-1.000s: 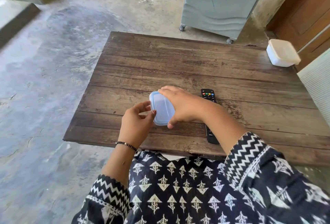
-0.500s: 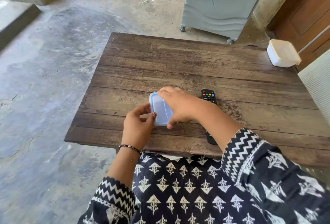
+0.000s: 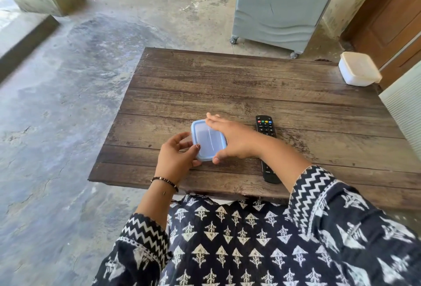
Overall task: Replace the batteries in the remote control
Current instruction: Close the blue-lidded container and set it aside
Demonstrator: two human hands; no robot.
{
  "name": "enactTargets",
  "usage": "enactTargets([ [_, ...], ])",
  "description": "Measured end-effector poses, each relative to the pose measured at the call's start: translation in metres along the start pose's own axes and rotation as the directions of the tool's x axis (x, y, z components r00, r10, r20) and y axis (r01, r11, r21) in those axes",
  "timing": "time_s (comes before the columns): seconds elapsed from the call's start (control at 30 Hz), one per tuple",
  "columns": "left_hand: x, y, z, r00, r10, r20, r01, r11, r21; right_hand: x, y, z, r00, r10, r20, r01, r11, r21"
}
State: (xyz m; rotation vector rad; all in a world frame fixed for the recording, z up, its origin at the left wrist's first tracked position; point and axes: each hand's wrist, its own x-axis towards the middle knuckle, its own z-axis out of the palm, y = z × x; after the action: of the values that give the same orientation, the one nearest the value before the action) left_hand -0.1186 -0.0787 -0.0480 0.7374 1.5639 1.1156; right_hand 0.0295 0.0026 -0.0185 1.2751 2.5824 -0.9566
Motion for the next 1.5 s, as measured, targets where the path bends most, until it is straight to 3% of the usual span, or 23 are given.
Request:
enactTargets([
  [0.1, -0.001, 0.001, 0.001, 1.000, 0.029, -0.002, -0.029, 0.995, 0.095, -0.011, 0.006, 0.016, 0.969, 0.130, -0.210, -0.051, 0.938, 0.341],
  [0.2, 0.000, 0.003, 0.004, 0.999, 0.038, 0.035, -0.045, 0.973, 0.228, -0.021, 0.004, 0.028, 0.894, 0.267, -0.359, -0.090, 0.893, 0.441],
  [0.33, 0.002, 0.009, 0.005, 0.997, 0.039, 0.059, -0.056, 0.946, 0.319, -0.021, -0.001, 0.039, 0.865, 0.387, -0.319, -0.121, 0.779, 0.616],
  [0.47, 0.007, 0.009, 0.000, 0.998, -0.018, 0.064, 0.004, 0.976, 0.217, -0.020, -0.003, 0.038, 0.839, 0.484, -0.247, -0.141, 0.634, 0.760],
  [0.63, 0.005, 0.007, -0.008, 0.984, 0.155, -0.088, -0.118, 0.936, 0.333, -0.021, -0.008, 0.035, 0.862, 0.458, -0.216, -0.138, 0.623, 0.770],
  [0.73, -0.001, 0.006, -0.035, 0.972, 0.184, -0.148, -0.117, 0.920, 0.373, -0.017, -0.018, 0.037, 0.862, 0.472, -0.187, -0.125, 0.554, 0.823],
  [1.07, -0.026, 0.007, -0.161, 0.966, 0.103, -0.238, -0.007, 0.927, 0.375, 0.030, -0.105, 0.073, 0.899, 0.403, -0.174, 0.006, 0.384, 0.923],
  [1.27, -0.032, -0.003, -0.189, 0.951, 0.065, -0.301, 0.051, 0.930, 0.364, 0.053, -0.126, 0.091, 0.905, 0.380, -0.190, 0.008, 0.433, 0.901],
  [1.5, -0.030, -0.008, -0.189, 0.934, 0.046, -0.354, 0.077, 0.942, 0.327, 0.059, -0.133, 0.096, 0.918, 0.359, -0.171, 0.006, 0.417, 0.909],
])
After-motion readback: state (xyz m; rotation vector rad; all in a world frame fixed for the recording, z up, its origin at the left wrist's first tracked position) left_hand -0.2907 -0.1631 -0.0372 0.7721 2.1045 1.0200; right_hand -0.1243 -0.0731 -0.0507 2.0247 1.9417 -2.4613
